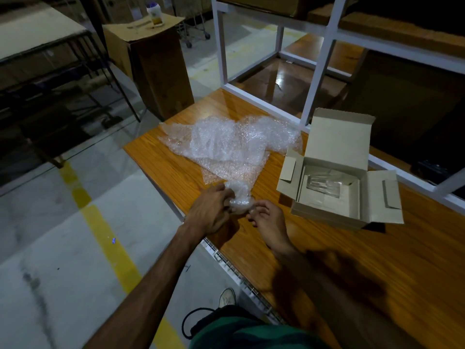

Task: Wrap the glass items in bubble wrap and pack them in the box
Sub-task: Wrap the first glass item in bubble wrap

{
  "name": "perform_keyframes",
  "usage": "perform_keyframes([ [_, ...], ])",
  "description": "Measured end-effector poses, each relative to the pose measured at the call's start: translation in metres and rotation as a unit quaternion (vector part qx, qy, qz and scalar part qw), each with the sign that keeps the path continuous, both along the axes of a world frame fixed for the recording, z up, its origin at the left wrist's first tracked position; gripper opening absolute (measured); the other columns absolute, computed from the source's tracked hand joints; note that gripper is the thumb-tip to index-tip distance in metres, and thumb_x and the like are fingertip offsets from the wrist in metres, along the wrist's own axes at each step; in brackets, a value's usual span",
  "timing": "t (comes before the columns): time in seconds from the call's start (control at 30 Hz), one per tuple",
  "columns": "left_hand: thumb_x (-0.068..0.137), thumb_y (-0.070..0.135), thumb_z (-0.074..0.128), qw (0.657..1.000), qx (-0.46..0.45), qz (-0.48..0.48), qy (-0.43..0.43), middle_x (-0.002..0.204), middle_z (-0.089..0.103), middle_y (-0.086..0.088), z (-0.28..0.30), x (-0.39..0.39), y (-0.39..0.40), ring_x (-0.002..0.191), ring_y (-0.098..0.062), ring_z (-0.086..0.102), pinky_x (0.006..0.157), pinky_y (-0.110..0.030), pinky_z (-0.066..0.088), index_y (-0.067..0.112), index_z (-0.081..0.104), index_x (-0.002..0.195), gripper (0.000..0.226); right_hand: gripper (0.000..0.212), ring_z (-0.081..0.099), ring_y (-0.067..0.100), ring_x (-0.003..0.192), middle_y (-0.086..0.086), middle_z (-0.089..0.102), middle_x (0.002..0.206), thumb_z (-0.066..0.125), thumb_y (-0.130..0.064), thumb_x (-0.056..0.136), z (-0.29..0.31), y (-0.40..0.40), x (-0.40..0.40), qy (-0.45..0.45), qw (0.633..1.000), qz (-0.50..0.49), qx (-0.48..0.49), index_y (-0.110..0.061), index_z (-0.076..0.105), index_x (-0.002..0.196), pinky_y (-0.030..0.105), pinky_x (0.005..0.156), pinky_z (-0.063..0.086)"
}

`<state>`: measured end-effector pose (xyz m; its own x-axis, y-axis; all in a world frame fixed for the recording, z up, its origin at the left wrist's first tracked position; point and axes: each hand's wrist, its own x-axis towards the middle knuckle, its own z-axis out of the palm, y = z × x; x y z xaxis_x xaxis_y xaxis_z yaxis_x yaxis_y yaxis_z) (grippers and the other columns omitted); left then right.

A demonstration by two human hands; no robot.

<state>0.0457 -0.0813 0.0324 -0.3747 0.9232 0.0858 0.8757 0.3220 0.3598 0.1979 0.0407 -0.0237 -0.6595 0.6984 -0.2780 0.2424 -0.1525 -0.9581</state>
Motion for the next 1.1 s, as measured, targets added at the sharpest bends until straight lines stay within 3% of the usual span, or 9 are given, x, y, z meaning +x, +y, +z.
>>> perform_keyframes([
  [0.17, 0.077, 0.01, 0.065, 0.999, 0.027, -0.024, -0.037, 0.097, 0.06, -0.01, 0.001, 0.001, -0.001, 0.075, -0.017, 0.048, 0.064, -0.028, 0.032, 0.003, 0.07, 0.108, 0.032, 0.014, 0.071, 0.015, 0.106, -0.002, 0.073, 0.113, 0.06, -0.018, 0.106, 0.005, 0.006, -0.005, -0.002, 1.0, -0.022, -0.008, -0.028, 0.07, 0.106, 0.034, 0.083, 0.063],
  [0.33, 0.073, 0.015, 0.058, 0.997, 0.024, -0.029, -0.071, 0.098, 0.062, -0.009, 0.0, -0.005, -0.001, 0.08, -0.025, 0.057, 0.063, -0.032, 0.04, 0.003, 0.07, 0.108, 0.039, 0.044, 0.07, 0.012, 0.113, -0.002, 0.072, 0.122, 0.067, 0.006, 0.095, 0.011, 0.008, -0.001, 0.032, 0.996, 0.035, -0.077, -0.027, 0.068, 0.123, 0.031, 0.092, 0.061],
  [0.5, 0.079, 0.021, 0.062, 0.995, 0.015, -0.022, -0.094, 0.101, 0.061, -0.005, 0.002, -0.005, 0.002, 0.086, -0.023, 0.059, 0.068, -0.042, 0.051, 0.009, 0.071, 0.108, 0.033, 0.043, 0.073, 0.017, 0.108, 0.0, 0.074, 0.119, 0.069, -0.004, 0.098, 0.007, 0.013, 0.0, 0.029, 0.999, 0.031, -0.004, -0.038, 0.065, 0.125, 0.034, 0.085, 0.064],
  [0.57, 0.081, 0.019, 0.067, 0.993, 0.012, -0.025, -0.114, 0.104, 0.063, -0.007, 0.003, -0.007, 0.002, 0.091, -0.024, 0.06, 0.072, -0.045, 0.053, 0.01, 0.072, 0.108, 0.029, 0.051, 0.074, 0.022, 0.104, 0.003, 0.074, 0.114, 0.068, -0.002, 0.099, 0.009, 0.018, 0.003, 0.033, 0.998, 0.054, 0.015, -0.036, 0.06, 0.137, 0.032, 0.08, 0.063],
  [0.7, 0.083, 0.005, 0.07, 0.975, 0.016, 0.0, -0.224, 0.115, 0.065, -0.003, 0.012, -0.008, 0.003, 0.108, -0.023, 0.061, 0.087, -0.052, 0.056, 0.018, 0.072, 0.107, 0.027, 0.061, 0.073, 0.011, 0.11, -0.005, 0.072, 0.119, 0.065, -0.006, 0.102, 0.022, 0.022, 0.011, 0.051, 0.991, 0.123, 0.01, -0.03, 0.045, 0.154, 0.03, 0.086, 0.062],
  [0.8, 0.086, -0.011, 0.067, 0.956, 0.02, -0.001, -0.292, 0.111, 0.068, -0.003, 0.022, -0.007, 0.004, 0.107, -0.014, 0.064, 0.091, -0.037, 0.056, 0.009, 0.074, 0.108, 0.03, 0.064, 0.068, 0.0, 0.118, -0.018, 0.065, 0.129, 0.063, -0.005, 0.102, 0.033, 0.027, 0.02, 0.06, 0.981, 0.183, 0.007, -0.035, 0.039, 0.153, 0.023, 0.092, 0.058],
  [0.9, 0.09, -0.017, 0.059, 0.94, 0.015, -0.022, -0.339, 0.113, 0.069, -0.001, 0.028, -0.002, 0.005, 0.104, -0.003, 0.065, 0.085, -0.015, 0.051, 0.002, 0.071, 0.113, 0.032, 0.072, 0.065, 0.01, 0.128, -0.012, 0.061, 0.141, 0.069, -0.014, 0.099, 0.038, 0.032, 0.027, 0.058, 0.973, 0.222, 0.012, -0.045, 0.034, 0.153, 0.029, 0.098, 0.057],
  [1.0, 0.09, -0.019, 0.053, 0.931, -0.003, -0.033, -0.363, 0.119, 0.067, -0.003, 0.034, 0.0, 0.006, 0.109, -0.004, 0.065, 0.085, -0.015, 0.052, 0.005, 0.07, 0.116, 0.039, 0.083, 0.061, 0.015, 0.133, -0.007, 0.05, 0.153, 0.073, -0.023, 0.098, 0.045, 0.035, 0.035, 0.051, 0.966, 0.247, 0.06, -0.048, 0.024, 0.161, 0.037, 0.102, 0.057],
  [1.1, 0.093, -0.02, 0.05, 0.921, -0.01, -0.033, -0.387, 0.116, 0.067, 0.005, 0.041, 0.003, 0.008, 0.105, 0.003, 0.066, 0.082, -0.014, 0.053, 0.001, 0.068, 0.119, 0.038, 0.071, 0.062, 0.015, 0.121, -0.008, 0.049, 0.139, 0.071, -0.029, 0.1, 0.055, 0.033, 0.04, 0.033, 0.963, 0.23, 0.137, -0.054, 0.032, 0.153, 0.035, 0.09, 0.063],
])
